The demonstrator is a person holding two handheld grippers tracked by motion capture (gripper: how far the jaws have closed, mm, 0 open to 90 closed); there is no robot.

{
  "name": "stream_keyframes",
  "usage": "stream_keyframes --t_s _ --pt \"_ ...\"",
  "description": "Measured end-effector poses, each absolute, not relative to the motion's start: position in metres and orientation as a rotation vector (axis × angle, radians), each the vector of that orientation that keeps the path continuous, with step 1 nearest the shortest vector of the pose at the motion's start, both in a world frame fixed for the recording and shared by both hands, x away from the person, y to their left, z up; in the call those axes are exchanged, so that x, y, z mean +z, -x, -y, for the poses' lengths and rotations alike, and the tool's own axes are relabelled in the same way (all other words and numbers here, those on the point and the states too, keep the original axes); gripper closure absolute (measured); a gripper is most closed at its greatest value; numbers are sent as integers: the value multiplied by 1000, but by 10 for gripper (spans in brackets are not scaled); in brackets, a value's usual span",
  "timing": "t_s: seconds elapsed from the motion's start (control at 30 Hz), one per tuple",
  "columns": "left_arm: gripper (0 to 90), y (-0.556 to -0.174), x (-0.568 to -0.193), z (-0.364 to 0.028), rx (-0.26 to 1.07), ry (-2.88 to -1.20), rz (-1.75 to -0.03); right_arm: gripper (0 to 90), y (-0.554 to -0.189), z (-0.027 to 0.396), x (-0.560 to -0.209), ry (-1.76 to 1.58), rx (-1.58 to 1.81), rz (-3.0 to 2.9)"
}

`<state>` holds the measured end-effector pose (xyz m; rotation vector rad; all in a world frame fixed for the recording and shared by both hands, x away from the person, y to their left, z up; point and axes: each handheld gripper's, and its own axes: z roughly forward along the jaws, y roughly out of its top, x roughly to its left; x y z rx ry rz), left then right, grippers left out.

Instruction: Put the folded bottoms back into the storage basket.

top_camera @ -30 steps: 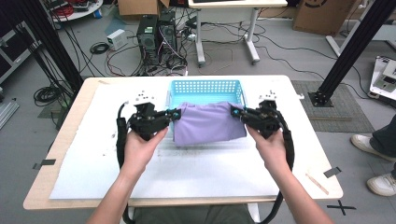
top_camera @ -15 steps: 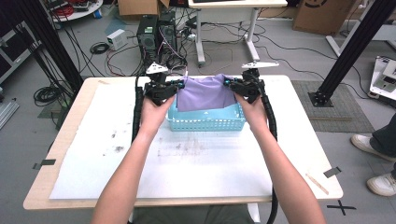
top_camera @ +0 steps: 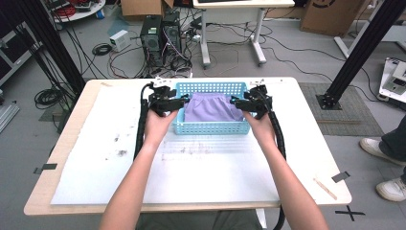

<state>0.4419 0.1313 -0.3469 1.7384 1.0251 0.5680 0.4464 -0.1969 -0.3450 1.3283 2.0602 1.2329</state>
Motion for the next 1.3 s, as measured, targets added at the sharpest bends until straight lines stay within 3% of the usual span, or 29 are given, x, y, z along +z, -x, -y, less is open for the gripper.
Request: stream_keyframes --t_s 0.7,1.0,1.3 --pt "343 -316 -360 -156 605 -1708 -730 260 -338 244 -366 -1114 1366 -2031" --pt "261 -294 -379 -165 596 -1722 -693 209 -314 263 -382 -1080 1405 -1992" --pt "259 -297 -395 -176 590 -1728 -712 208 -315 273 -390 -1125 1414 -1959"
